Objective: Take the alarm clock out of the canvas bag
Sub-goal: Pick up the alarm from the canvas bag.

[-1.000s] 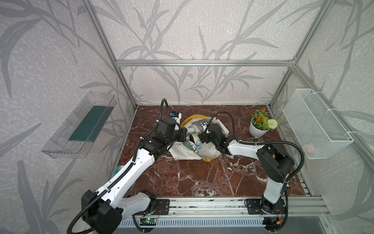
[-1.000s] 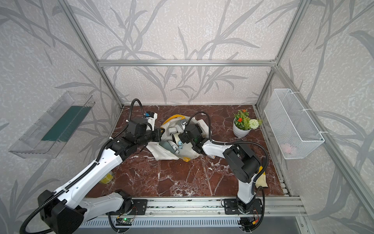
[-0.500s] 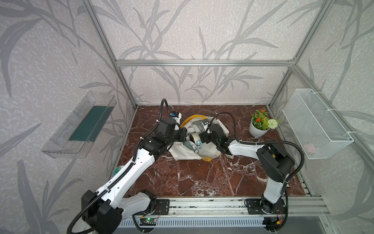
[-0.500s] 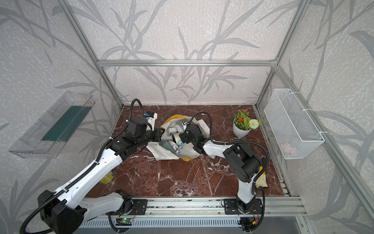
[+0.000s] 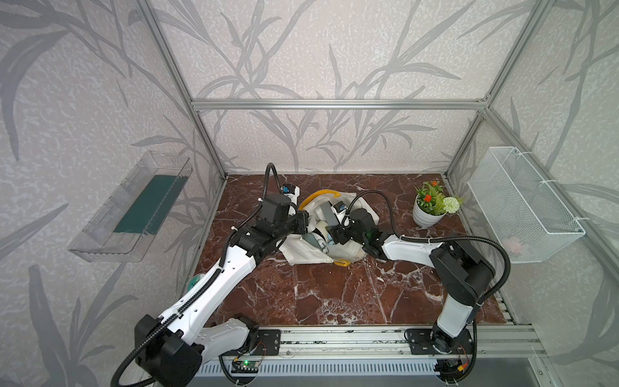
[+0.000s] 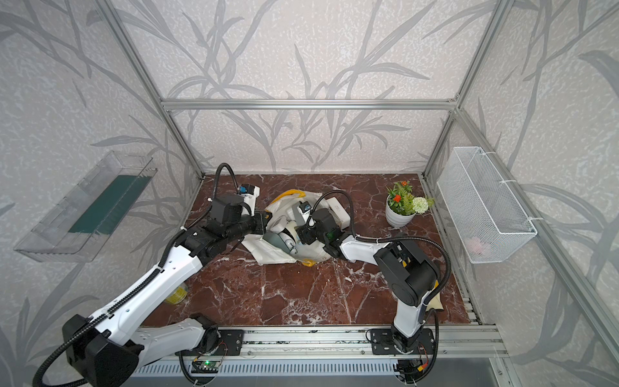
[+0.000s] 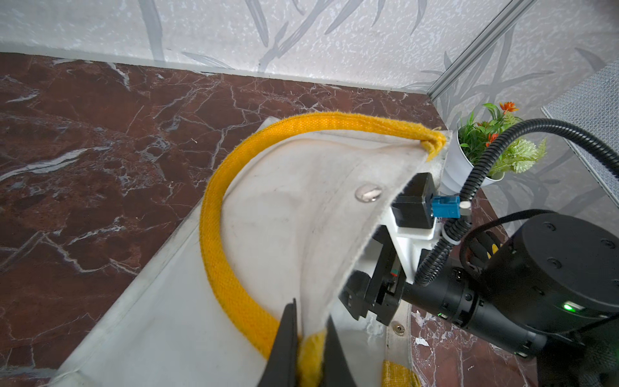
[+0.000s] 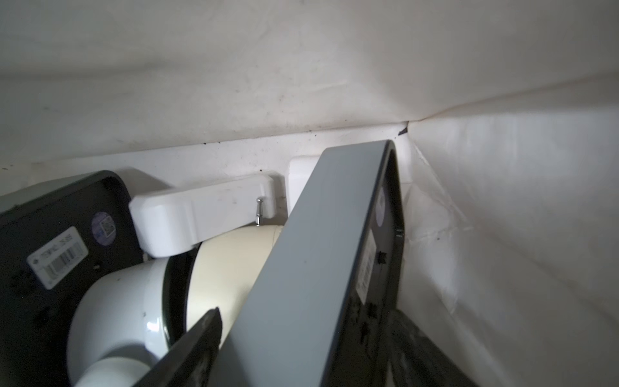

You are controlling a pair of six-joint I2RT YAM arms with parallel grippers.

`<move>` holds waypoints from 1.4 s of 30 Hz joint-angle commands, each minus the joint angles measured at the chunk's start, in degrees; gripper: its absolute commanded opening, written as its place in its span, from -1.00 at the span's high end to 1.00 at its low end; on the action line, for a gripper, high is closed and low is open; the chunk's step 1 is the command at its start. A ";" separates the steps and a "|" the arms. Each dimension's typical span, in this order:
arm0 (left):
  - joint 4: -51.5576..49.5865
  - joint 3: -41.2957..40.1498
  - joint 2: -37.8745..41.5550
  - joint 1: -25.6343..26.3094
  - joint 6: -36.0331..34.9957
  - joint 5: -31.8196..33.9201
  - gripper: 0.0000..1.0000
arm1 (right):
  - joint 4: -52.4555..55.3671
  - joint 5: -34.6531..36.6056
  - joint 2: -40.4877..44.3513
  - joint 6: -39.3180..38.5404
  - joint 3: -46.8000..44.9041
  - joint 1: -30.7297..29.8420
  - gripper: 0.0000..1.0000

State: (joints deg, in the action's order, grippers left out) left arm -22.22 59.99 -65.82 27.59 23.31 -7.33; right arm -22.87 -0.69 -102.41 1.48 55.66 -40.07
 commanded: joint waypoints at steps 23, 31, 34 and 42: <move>4.13 0.48 0.65 -0.69 1.35 0.54 1.00 | 12.76 9.65 3.35 -0.51 3.83 0.05 -0.02; 2.27 0.48 1.10 -0.99 1.15 3.30 1.00 | 14.08 8.76 6.80 0.16 3.08 -0.14 0.18; 1.35 0.44 1.15 -1.26 1.12 4.28 1.00 | 14.15 8.28 8.04 0.21 2.54 -0.48 0.29; -0.78 0.39 1.48 -2.23 1.72 6.24 1.00 | 14.83 6.44 9.44 1.58 2.00 -1.10 0.42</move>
State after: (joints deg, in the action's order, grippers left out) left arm -22.48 59.96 -65.76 25.93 24.16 -2.96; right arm -6.81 6.61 -95.57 2.04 57.98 -40.77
